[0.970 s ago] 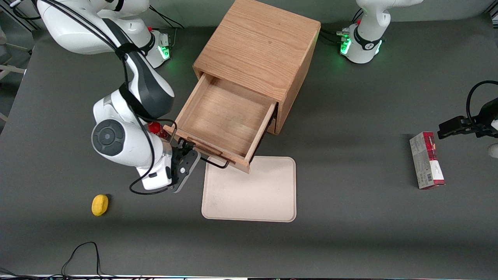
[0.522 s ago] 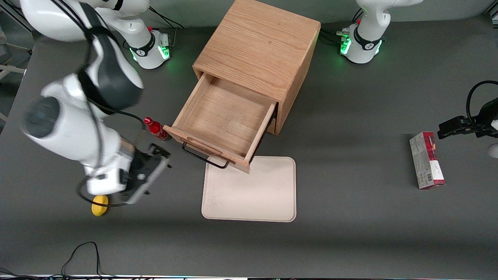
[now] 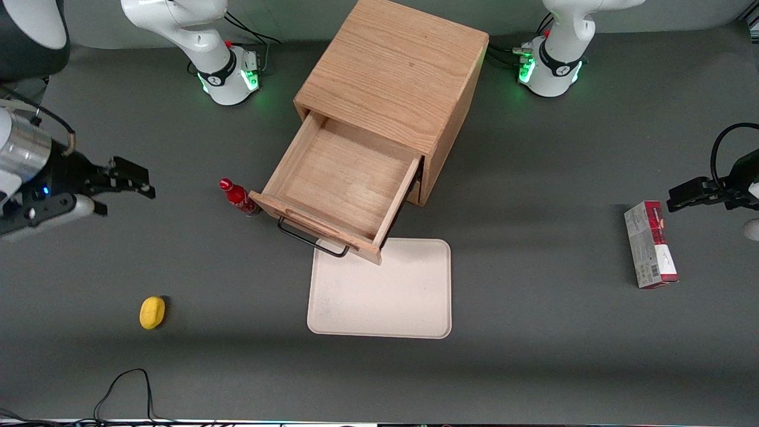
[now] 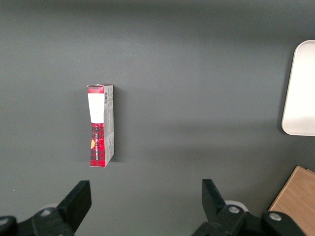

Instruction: Open upper drawer

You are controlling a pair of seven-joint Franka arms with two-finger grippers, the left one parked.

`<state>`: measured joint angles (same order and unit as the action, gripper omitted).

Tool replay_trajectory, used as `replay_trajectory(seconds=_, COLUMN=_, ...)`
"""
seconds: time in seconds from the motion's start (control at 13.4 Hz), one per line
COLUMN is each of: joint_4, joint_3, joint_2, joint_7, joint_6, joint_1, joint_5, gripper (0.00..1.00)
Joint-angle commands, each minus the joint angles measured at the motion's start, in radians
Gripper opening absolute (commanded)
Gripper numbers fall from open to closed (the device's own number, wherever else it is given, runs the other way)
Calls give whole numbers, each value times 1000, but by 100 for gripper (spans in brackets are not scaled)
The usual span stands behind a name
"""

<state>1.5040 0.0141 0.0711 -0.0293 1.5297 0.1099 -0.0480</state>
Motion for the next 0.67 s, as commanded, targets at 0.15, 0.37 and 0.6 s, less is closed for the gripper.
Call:
replay_trajectory(seconds=0.15, joint_4=305, joint_3=7, joint_2=-280, joint_7=157, joint_6=40, joint_1=16, joint_5=59, gripper=100)
replay_trajectory(seconds=0.37, joint_4=285, joint_3=6, joint_2=-249, joint_7=154, joint_6=44, joint_1=16, joint_5=56, gripper=100)
replay_trajectory(seconds=0.6, joint_4=254, joint_3=4, joint_2=-226, joint_7=155, joint_6=49, joint_1=16, joint_5=59, gripper=100)
